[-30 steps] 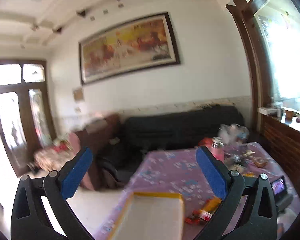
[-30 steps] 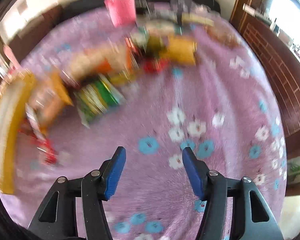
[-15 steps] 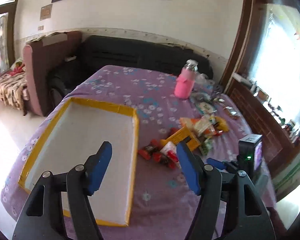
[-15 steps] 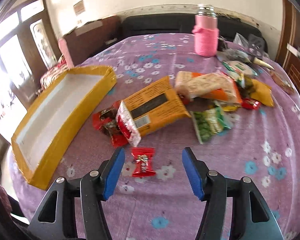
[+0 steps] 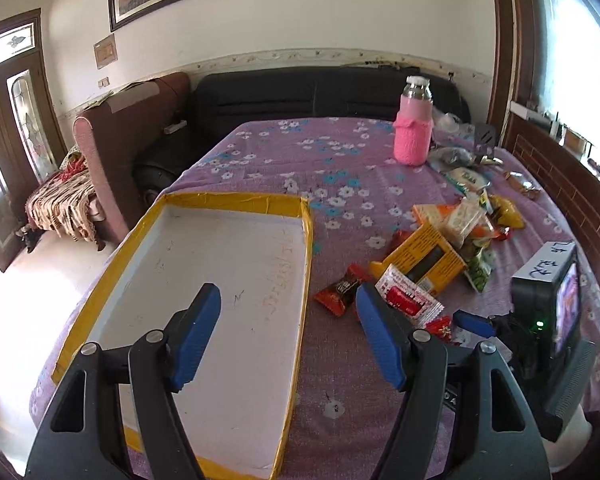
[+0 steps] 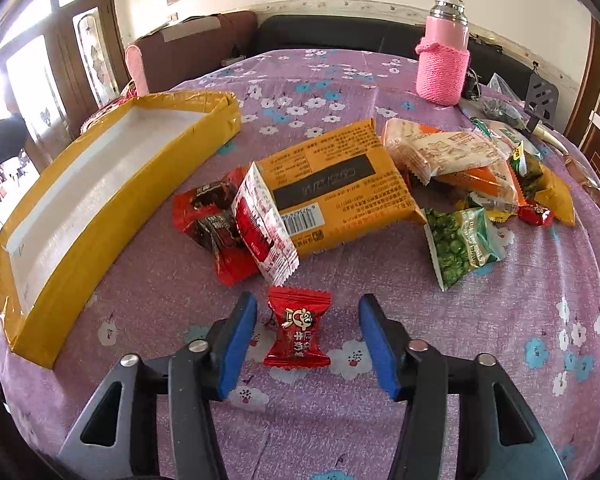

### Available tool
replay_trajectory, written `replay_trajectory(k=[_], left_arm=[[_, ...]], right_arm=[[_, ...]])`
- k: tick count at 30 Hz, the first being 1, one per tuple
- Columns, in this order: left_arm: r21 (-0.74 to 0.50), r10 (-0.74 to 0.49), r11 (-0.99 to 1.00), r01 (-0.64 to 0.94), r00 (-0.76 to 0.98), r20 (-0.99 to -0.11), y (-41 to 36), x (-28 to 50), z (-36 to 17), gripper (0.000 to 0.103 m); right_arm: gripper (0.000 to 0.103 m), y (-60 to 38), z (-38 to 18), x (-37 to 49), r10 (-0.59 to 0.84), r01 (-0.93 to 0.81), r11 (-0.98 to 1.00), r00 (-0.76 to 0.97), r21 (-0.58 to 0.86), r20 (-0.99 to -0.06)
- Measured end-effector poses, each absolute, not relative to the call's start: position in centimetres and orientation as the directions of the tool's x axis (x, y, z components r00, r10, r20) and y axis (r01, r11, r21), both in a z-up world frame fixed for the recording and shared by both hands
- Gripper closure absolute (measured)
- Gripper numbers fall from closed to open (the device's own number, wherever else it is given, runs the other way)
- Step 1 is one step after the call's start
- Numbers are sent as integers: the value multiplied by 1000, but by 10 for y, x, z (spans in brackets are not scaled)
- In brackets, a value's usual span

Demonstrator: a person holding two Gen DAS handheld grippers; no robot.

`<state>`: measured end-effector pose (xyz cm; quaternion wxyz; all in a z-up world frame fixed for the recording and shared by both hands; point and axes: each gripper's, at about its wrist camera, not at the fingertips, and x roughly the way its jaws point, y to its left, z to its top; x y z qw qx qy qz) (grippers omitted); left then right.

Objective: Organize snacks
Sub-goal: 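Grasp the small red candy with the right tool while the left grasps the white-red packet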

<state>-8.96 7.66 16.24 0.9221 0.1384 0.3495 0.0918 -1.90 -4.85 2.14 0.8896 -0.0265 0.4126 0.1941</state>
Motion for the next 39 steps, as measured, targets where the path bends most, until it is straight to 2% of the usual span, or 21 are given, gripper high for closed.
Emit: replay_trajectory(k=[3, 11, 18, 23, 29, 30, 31, 33, 39], left_arm=[[290, 251, 954, -76, 733, -632, 85, -88, 157, 32], [221, 191, 974, -55, 726, -661, 98, -86, 148, 30], [156, 75, 986, 62, 670, -738, 82, -66, 121, 30], [156, 11, 973, 172, 637, -771, 51, -36, 105, 30], [205, 39, 953, 225, 576, -816, 33, 6, 70, 30], [186, 22, 953, 237, 560, -828, 33, 8, 64, 33], [147, -21, 954, 260, 548, -836, 32, 6, 64, 49], [80, -113, 943, 323, 536, -837, 27, -2, 70, 58], [118, -127, 918, 379, 563, -817, 14, -7, 76, 57]], right_arm=[[72, -49, 21, -19, 332, -369, 921, 584, 122, -740], [73, -73, 25, -18, 368, -331, 922, 584, 202, -724], [73, -122, 29, -15, 366, -215, 930, 619, 298, -695], [73, -135, 29, -10, 361, -174, 929, 620, 327, -696], [73, -145, 25, -5, 364, -137, 923, 613, 359, -702], [73, -147, 24, -4, 367, -129, 921, 607, 368, -705], [72, -149, 22, -3, 370, -120, 918, 602, 378, -707], [72, -152, 21, -2, 374, -109, 914, 597, 390, -710], [72, -150, 20, -2, 373, -109, 915, 594, 388, -713]])
